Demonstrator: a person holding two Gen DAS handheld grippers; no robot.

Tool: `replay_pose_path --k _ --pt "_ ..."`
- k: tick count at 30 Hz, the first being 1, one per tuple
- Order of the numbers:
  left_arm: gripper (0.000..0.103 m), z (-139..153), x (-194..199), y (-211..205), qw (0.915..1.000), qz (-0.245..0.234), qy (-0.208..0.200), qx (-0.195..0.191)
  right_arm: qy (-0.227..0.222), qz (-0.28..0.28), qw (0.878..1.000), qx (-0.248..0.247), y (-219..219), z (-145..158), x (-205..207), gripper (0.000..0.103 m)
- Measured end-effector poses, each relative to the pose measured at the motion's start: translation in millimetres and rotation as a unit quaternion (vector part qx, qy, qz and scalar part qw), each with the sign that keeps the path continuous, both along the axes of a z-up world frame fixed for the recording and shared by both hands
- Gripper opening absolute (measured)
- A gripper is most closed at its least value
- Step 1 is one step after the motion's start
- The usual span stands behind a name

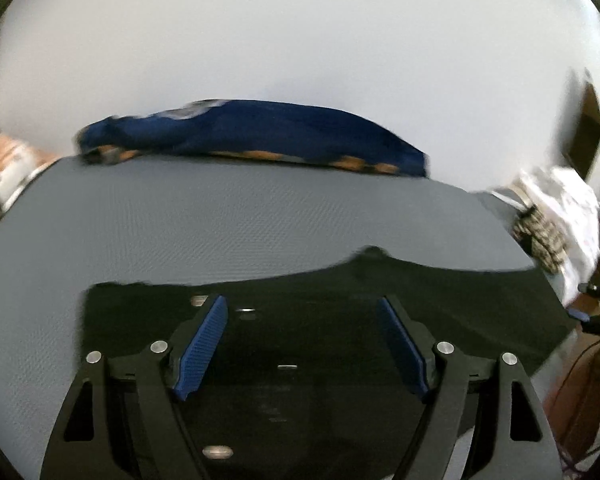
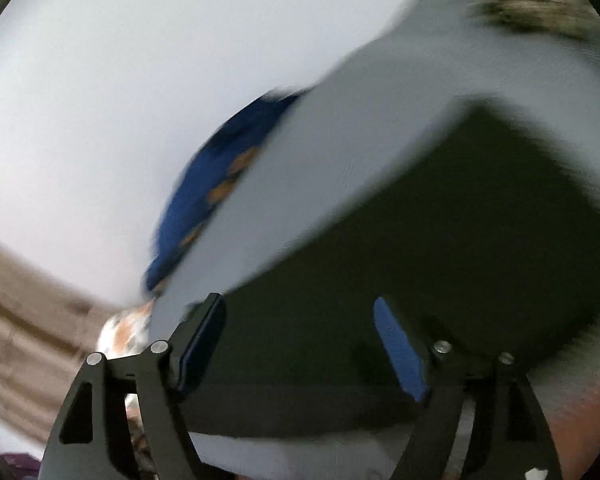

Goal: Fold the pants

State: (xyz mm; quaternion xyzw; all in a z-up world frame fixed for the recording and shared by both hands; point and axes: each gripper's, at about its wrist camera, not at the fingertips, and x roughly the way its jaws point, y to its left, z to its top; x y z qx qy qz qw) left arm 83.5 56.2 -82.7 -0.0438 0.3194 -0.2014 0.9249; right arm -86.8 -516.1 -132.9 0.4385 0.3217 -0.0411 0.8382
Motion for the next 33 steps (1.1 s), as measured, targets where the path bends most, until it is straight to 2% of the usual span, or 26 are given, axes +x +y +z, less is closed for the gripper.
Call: replay_pose_path --k 3,7,10,12,17,19,22,24,27,28,30,33 --pt "0.081 2 -6 -45 0.9988 -0.047 0.007 0.008 0.011 -0.085 0.996 0.013 -49 -19 -60 0.075" --pt "0.081 4 -19 -94 0.9953 -0.092 0.015 0.026 -0.006 -0.086 0.996 0.032 -60 -33 -66 0.075" --pt "0.081 5 -32 -117 0.9927 -0.114 0.019 0.034 -0.005 -0.078 0.996 0.03 -64 -46 -63 0.075" --pt "0.081 4 -38 -129 0.9909 -0.125 0.024 0.042 -0.019 -0.085 0.996 0.024 -64 -46 -58 0.075" --pt "0.081 -3 -44 -142 0.9884 -0.136 0.045 0.05 -0.048 -0.089 0.994 0.051 -66 -47 -60 0.073" --pt "0.081 -7 -44 -147 0.9877 -0.138 0.057 0.045 -0.048 -0.085 0.994 0.048 -64 -48 -56 0.063" --pt "0.081 -8 -45 -151 0.9868 -0.14 0.067 0.045 -0.057 -0.089 0.992 0.068 -67 -53 -58 0.059" --pt "0.081 -6 -47 -153 0.9865 -0.143 0.064 0.047 -0.067 -0.105 0.988 0.096 -72 -57 -69 0.058" --pt "0.081 -5 -49 -153 0.9858 -0.147 0.059 0.056 -0.084 -0.139 0.98 0.113 -78 -57 -89 0.06" --pt "0.081 -6 -48 -154 0.9854 -0.148 0.061 0.058 -0.099 -0.147 0.976 0.123 -80 -55 -96 0.056" --pt "0.081 -9 -48 -156 0.9848 -0.148 0.069 0.058 -0.126 -0.14 0.971 0.15 -80 -50 -101 0.054" --pt "0.081 -11 -47 -158 0.984 -0.151 0.079 0.052 -0.131 -0.121 0.969 0.17 -76 -46 -96 0.053"
